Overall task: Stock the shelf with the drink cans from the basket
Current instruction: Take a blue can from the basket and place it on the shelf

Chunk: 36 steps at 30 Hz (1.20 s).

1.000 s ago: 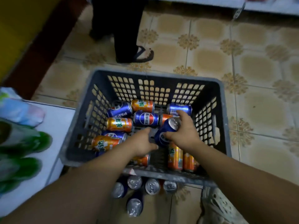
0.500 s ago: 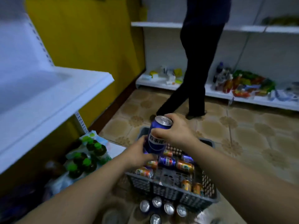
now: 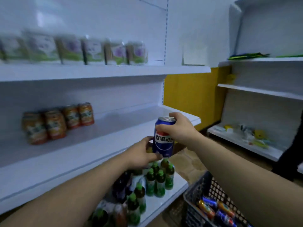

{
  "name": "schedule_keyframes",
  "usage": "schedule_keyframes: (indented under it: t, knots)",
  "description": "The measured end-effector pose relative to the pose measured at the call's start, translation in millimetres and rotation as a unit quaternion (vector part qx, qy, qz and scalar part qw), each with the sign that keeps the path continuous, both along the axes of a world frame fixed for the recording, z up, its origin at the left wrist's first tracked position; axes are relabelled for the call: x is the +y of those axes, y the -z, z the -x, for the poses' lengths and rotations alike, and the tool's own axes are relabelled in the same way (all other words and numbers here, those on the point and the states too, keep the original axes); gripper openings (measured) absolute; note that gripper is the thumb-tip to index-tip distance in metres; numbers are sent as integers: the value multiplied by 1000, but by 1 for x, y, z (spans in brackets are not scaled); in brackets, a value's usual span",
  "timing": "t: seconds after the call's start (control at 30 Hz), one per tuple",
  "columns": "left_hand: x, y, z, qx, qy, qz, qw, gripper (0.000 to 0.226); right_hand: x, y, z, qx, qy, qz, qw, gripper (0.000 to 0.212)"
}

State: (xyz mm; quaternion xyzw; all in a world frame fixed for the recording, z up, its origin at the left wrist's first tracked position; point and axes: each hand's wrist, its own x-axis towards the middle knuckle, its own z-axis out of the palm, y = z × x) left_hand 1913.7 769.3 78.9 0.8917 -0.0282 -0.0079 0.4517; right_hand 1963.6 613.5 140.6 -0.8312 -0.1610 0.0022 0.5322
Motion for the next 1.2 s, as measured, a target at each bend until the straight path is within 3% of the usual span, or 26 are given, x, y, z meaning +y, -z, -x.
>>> schedule_keyframes:
  t: [0.27, 0.43, 0.57, 0.7, 0.97, 1.1, 1.2]
  knots:
    - [116, -5, 91, 2, -169, -9, 986, 76, 135, 4, 54, 4, -157, -35, 987, 78]
    - [184, 4, 151, 41, -278, -82, 956, 83, 217, 17, 85, 20, -236, -28, 971, 54]
    - [242, 14, 204, 94, -342, -213, 910, 72, 278, 26, 108, 20, -295, -11, 955, 62]
    - [294, 27, 249, 169, -409, -304, 843, 69, 322, 31, 125, 0, -340, 6, 940, 71]
    - [370, 19, 310, 275, -500, -310, 760, 78, 405, 52, 144, -6, -414, -38, 909, 51]
    - [374, 29, 315, 263, -526, -301, 751, 77, 447, 55, 140, 30, -441, -34, 896, 70]
    - [377, 32, 316, 236, -537, -300, 752, 77, 479, 54, 141, 31, -437, -37, 898, 59]
